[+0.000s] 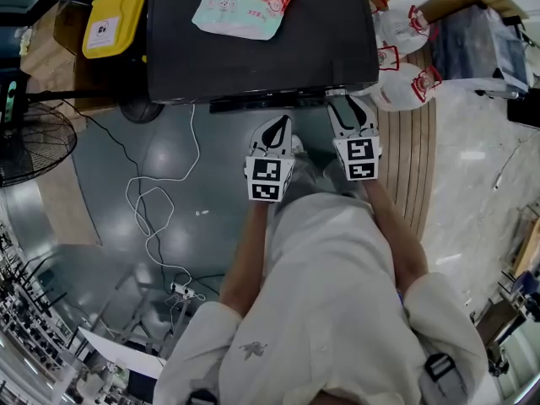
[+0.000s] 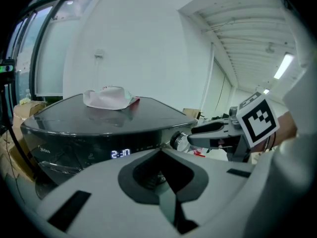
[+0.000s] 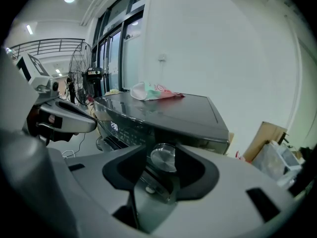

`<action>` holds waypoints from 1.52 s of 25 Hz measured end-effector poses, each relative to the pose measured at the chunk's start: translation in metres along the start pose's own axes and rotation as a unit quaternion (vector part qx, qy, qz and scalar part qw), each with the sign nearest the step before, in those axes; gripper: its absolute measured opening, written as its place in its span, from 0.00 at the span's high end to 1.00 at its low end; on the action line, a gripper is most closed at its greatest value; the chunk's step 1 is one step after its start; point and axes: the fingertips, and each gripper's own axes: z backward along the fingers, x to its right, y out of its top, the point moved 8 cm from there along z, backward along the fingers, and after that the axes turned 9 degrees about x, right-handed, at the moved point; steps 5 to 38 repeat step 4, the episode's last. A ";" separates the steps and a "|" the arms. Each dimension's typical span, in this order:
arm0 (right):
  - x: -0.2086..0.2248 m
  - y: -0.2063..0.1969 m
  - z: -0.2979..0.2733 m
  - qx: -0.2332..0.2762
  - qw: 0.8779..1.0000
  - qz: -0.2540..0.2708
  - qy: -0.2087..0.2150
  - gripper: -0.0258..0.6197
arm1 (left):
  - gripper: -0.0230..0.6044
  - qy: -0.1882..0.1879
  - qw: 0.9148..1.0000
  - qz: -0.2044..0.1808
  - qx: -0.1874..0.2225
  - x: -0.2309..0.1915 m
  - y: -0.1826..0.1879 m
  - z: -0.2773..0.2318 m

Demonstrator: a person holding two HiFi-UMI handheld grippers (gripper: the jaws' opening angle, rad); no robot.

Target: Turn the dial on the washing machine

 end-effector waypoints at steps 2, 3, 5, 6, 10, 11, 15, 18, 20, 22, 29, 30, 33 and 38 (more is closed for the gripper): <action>-0.001 0.001 0.000 0.000 1.000 0.000 0.001 0.67 | 0.94 -0.001 1.000 0.000 0.000 -0.001 0.000 -0.001; -0.002 0.001 0.000 0.001 1.000 0.000 0.002 0.67 | 0.94 -0.001 1.000 0.000 0.000 -0.001 0.000 -0.001; -0.002 0.001 0.000 0.001 1.000 0.000 0.002 0.67 | 0.94 -0.001 1.000 0.000 0.000 -0.001 0.000 -0.001; -0.002 0.001 0.000 0.001 1.000 0.000 0.002 0.67 | 0.94 -0.001 1.000 0.000 0.000 -0.001 0.000 -0.001; -0.002 0.001 0.000 0.001 1.000 0.000 0.002 0.67 | 0.94 -0.001 1.000 0.000 0.000 -0.001 0.000 -0.001; -0.002 0.001 0.000 0.001 1.000 0.000 0.002 0.67 | 0.94 -0.001 1.000 0.000 0.000 -0.001 0.000 -0.001; -0.002 0.001 0.000 0.001 1.000 0.000 0.002 0.67 | 0.94 -0.001 1.000 0.000 0.000 -0.001 0.000 -0.001; -0.002 0.001 0.000 0.001 1.000 0.000 0.002 0.67 | 0.94 -0.001 1.000 0.000 0.000 -0.001 0.000 -0.001; -0.002 0.001 0.000 0.001 1.000 0.000 0.002 0.67 | 0.94 -0.001 1.000 0.000 0.000 -0.001 0.000 -0.001; -0.002 0.001 0.000 0.001 1.000 0.000 0.002 0.67 | 0.94 -0.001 1.000 0.000 0.000 -0.001 0.000 -0.001; -0.002 0.001 0.000 0.001 1.000 0.000 0.002 0.67 | 0.94 -0.001 1.000 0.000 0.000 -0.001 0.000 -0.001; -0.002 0.001 0.000 0.001 1.000 0.000 0.002 0.67 | 0.94 -0.001 1.000 0.000 0.000 -0.001 0.000 -0.001; -0.002 0.001 0.000 0.001 1.000 0.000 0.002 0.67 | 0.94 -0.001 1.000 0.000 0.000 -0.001 0.000 -0.001; -0.002 0.001 0.000 0.001 1.000 0.000 0.002 0.67 | 0.94 -0.001 1.000 0.000 0.000 -0.001 0.000 -0.001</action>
